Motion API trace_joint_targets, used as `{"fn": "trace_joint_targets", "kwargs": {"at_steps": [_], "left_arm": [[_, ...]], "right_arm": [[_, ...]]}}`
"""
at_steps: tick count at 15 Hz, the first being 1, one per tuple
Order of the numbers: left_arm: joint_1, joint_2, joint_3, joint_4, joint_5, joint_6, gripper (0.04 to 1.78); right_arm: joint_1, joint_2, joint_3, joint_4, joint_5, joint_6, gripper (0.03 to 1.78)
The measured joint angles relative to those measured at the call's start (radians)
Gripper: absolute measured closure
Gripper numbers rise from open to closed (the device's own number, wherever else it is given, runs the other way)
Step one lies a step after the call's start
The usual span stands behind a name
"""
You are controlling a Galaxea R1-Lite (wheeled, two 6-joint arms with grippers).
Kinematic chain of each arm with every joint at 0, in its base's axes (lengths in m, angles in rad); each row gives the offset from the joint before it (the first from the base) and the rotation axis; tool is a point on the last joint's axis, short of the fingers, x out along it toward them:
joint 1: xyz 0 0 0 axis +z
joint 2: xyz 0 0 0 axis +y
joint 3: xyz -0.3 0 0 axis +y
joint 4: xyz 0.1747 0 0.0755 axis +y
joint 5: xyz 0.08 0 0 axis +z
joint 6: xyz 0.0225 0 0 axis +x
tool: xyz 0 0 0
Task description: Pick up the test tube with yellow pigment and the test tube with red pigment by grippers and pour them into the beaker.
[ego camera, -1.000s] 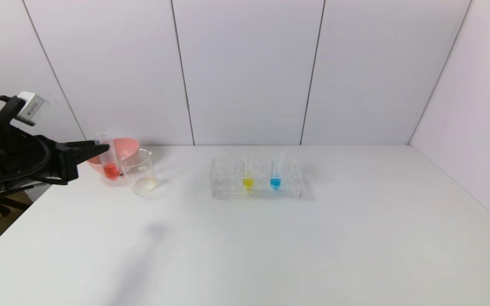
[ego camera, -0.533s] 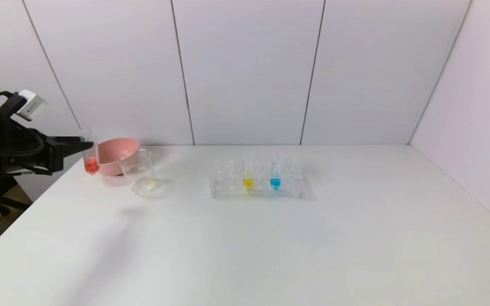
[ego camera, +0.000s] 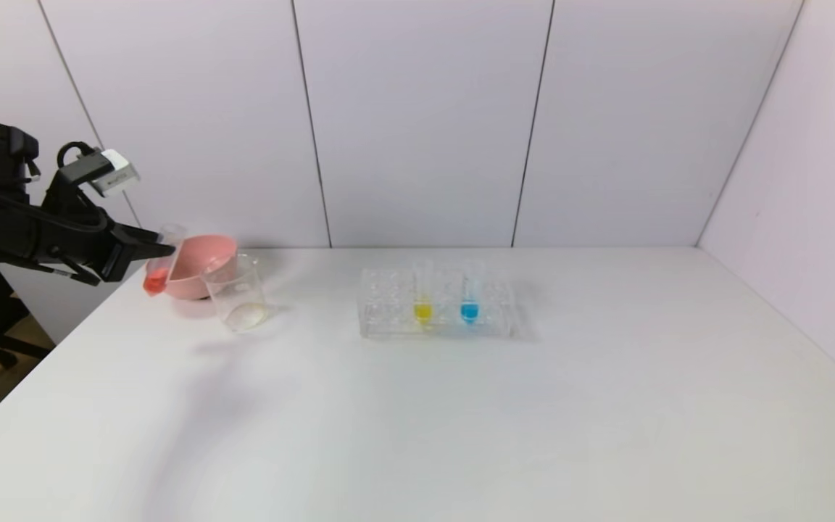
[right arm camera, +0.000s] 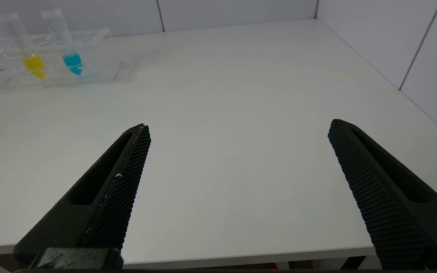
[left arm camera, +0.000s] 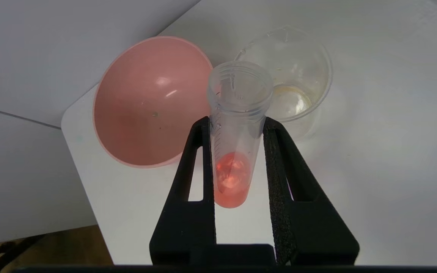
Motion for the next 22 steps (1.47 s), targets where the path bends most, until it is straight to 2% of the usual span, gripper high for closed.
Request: {"fn": "trace_joint_targets", "kwargs": {"at_steps": [8,16,19,22], "left_arm": [[-0.120,0.073,-0.280,0.303,0.262,0.223,1.40],[-0.233,0.135,-0.541,0.630,0.507,0.290,1.40],[-0.256,0.155,-0.569,0.656,0.600,0.310,1.40],[-0.264,0.176,-0.577,0.658,0.626,0.314,1.40]], "right_arm": [[0.000,0.000,0.000,0.000,0.000,0.000,0.10],[0.000,0.000,0.000,0.000,0.000,0.000,0.10],[0.000,0.000,0.000,0.000,0.000,0.000,0.10],[0.000,0.000,0.000,0.000,0.000,0.000,0.10]]}}
